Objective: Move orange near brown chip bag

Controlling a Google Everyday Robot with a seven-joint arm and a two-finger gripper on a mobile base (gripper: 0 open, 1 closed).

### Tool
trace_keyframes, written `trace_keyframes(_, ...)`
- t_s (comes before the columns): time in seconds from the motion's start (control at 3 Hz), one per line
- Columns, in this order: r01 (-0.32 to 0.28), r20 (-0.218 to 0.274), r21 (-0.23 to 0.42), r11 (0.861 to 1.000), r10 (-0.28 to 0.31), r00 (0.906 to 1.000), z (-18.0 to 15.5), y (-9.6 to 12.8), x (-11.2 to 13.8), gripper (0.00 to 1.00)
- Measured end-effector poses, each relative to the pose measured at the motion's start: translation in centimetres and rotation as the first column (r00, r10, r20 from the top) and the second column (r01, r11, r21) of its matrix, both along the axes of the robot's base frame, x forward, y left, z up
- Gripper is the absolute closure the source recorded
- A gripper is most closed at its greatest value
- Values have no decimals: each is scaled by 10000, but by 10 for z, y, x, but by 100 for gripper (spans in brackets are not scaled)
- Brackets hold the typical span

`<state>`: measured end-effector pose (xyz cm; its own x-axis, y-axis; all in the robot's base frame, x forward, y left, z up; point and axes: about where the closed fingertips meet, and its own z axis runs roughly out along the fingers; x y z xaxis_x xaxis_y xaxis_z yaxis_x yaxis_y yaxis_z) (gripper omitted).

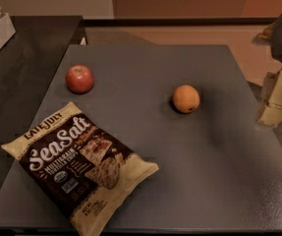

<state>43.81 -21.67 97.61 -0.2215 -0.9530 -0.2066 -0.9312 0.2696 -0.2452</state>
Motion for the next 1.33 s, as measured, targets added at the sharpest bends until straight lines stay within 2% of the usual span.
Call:
trace_keyframes(0.33, 0, 2, 0, 10000, 0, 10000, 0, 0, 0, 0)
trace_keyframes(0.67, 99, 110, 425, 9990, -103, 9999, -3, 11, 5, 0)
trace_keyframes(1.33, -4, -171, 1802, 9836, 35, 9998, -39, 57, 40, 0)
